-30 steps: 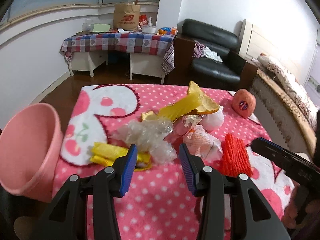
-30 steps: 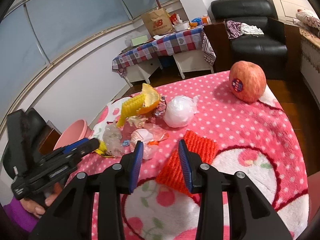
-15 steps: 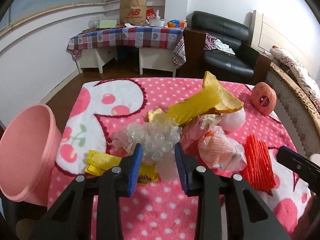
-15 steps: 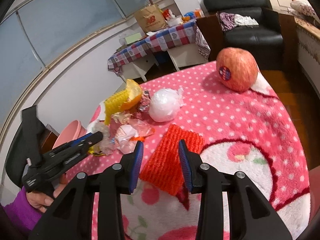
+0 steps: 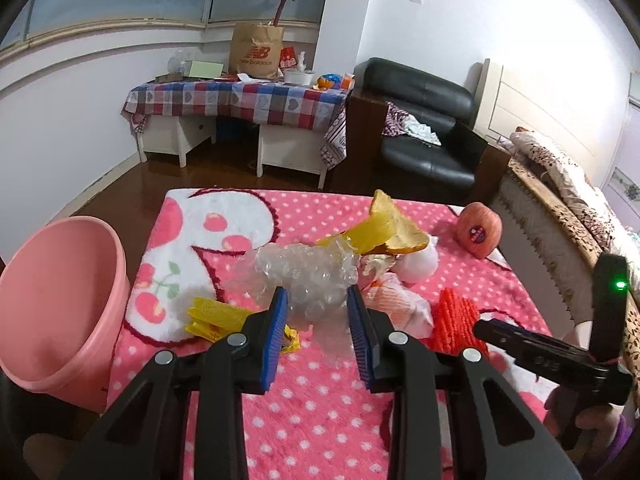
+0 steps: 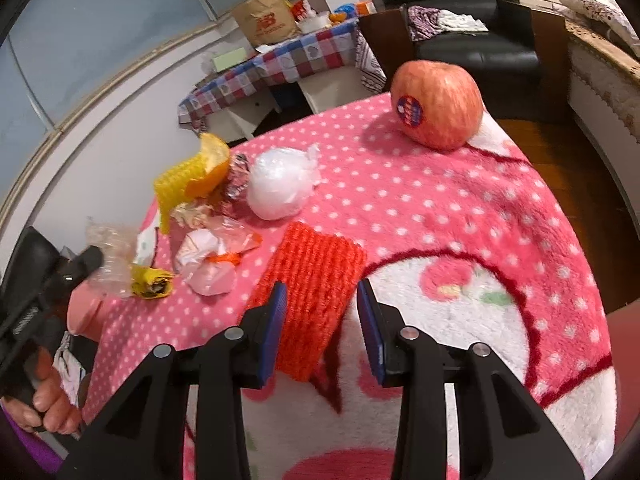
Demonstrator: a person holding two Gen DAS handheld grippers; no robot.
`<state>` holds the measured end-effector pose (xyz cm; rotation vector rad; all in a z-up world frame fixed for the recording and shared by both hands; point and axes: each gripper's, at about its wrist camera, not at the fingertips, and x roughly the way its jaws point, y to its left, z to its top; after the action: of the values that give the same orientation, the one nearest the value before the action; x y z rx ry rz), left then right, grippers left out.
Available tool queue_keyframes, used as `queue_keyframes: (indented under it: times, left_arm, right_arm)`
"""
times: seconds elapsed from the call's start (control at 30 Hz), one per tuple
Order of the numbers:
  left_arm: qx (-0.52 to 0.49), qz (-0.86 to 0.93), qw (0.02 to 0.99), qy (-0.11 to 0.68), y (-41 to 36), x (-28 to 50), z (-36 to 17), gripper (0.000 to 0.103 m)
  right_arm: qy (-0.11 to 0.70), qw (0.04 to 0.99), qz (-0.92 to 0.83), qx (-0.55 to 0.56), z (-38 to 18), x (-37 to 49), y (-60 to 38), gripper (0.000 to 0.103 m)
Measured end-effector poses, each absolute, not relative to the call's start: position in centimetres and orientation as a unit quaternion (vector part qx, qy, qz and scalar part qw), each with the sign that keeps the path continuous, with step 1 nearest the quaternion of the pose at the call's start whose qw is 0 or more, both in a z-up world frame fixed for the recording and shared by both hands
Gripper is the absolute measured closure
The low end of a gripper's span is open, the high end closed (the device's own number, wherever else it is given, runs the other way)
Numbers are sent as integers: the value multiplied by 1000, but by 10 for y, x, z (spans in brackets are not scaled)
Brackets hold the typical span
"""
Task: Collect trash
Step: 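Grasp the bubble wrap with the left tool while the right tool grasps the red foam net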
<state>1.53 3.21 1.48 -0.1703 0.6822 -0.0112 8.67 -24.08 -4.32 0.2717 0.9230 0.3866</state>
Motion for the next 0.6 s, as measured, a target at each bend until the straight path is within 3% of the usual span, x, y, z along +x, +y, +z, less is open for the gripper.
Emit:
queue_keyframes:
  times: [0.37,0.47,0.6]
  left_arm:
    - [-86,-11,938,335,30,8,15,73]
    - [-87,-10,938,336,31,6,15,73]
    - [-88,-11,938,334,32,4,15,73]
  right_arm:
    - [453,867,187,93,-50,85,-226,66]
    - [451,867,192,91,-48,82,-225,81]
    - [438,872,198,96,-41,77,-227,91]
